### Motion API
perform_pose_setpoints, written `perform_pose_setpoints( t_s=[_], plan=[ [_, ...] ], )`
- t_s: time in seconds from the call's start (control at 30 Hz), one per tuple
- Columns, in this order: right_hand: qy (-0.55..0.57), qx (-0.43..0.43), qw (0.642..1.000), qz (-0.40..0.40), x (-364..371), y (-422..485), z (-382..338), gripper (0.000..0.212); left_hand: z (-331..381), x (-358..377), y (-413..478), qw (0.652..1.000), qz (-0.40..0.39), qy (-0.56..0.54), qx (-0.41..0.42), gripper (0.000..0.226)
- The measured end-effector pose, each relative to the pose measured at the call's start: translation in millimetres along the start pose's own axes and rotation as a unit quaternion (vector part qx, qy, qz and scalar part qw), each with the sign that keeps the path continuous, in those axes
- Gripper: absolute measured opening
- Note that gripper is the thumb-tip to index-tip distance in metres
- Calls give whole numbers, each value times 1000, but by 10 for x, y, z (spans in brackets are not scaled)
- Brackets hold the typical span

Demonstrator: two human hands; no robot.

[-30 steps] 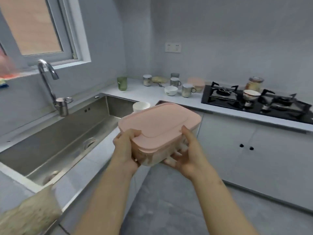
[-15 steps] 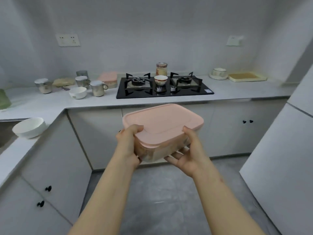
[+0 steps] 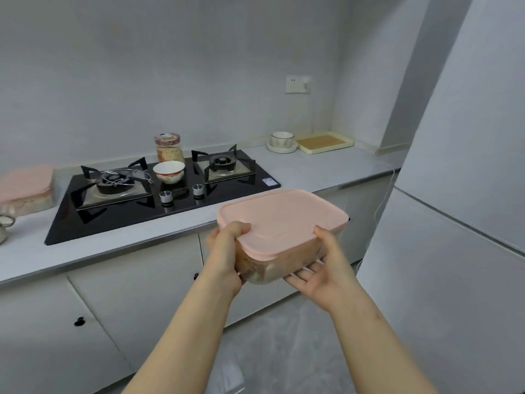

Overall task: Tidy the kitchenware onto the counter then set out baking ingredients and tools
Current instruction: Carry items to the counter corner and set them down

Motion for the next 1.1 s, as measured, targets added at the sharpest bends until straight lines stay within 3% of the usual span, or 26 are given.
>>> perform_pose_setpoints(
  t_s=[0.13, 0.5, 0.83, 1.1],
  plan=[
    [11, -4, 1000, 23, -95, 481, -251, 26, 16, 393, 474, 999, -6, 15, -28, 57],
    [4, 7, 998, 57, -324, 2276, -1173, 28, 205, 1787, 1887, 997, -11, 21, -75, 55],
    [1, 8, 999, 45, -375, 4106, -2030, 21, 641, 3077, 3266, 998, -15, 20, -62, 50],
    [11, -16, 996, 90, -405, 5293, -2462, 18, 936, 3810, 4482, 993, -49, 71, -77, 53]
  ],
)
Point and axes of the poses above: each hand's wrist, its own y-axis towards the middle knuckle, its own x-axis out of the palm, z = x × y, the point moved 9 cm from there along y, towards the middle knuckle, and after that the axes turned 11 degrees about -x, right-handed, at the moved point
